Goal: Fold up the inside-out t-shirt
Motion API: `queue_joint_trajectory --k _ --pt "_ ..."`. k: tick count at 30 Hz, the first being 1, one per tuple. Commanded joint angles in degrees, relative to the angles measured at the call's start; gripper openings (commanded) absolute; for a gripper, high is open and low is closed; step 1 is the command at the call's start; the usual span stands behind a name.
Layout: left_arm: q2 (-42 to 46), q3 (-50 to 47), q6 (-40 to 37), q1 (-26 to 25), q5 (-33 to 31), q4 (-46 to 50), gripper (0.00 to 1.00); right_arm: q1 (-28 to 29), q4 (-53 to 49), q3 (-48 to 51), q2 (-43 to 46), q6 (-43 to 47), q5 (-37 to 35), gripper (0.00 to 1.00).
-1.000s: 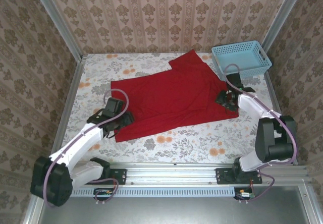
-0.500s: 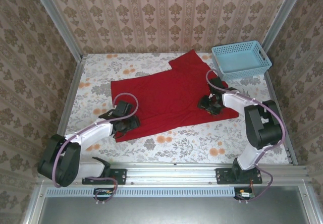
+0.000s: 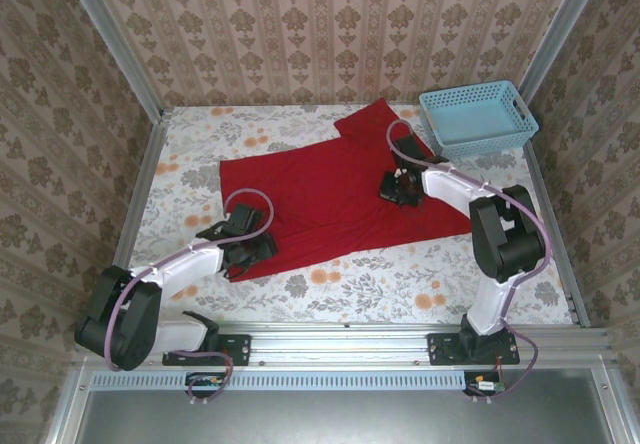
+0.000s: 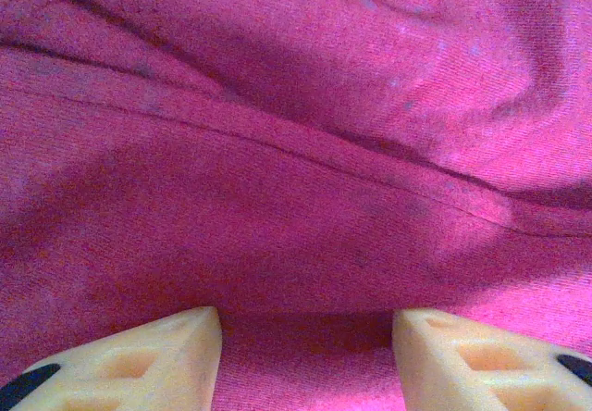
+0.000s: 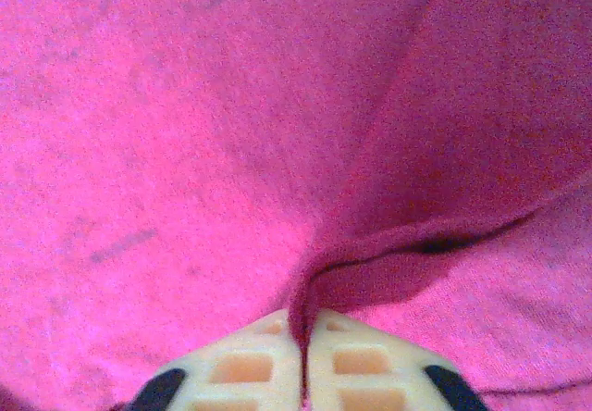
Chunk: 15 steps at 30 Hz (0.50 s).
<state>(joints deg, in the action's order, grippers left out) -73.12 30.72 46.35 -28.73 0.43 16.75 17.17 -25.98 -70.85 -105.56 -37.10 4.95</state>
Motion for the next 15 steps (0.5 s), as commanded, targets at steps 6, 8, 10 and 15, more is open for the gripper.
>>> queue_joint_trajectory --k 6,8,10,15 --pt "0.5 -1.2 0.41 0.69 0.46 0.62 0.53 1.5 -4.42 -12.41 -7.55 1.99 -1.25 0.0" --pt "0.61 -1.07 0.32 0.78 0.45 0.93 0.53 2.13 -6.97 -15.89 -9.32 2.66 -2.19 0.0" --pt "0.91 -1.01 0.32 0.73 0.3 1.34 0.53 2.56 -7.79 -18.84 -11.38 3.54 -2.3 0.0" --pt "1.88 -1.28 0.26 0.9 -0.16 2.01 0.54 3.75 -10.88 -27.05 -17.36 6.34 1.01 0.06"
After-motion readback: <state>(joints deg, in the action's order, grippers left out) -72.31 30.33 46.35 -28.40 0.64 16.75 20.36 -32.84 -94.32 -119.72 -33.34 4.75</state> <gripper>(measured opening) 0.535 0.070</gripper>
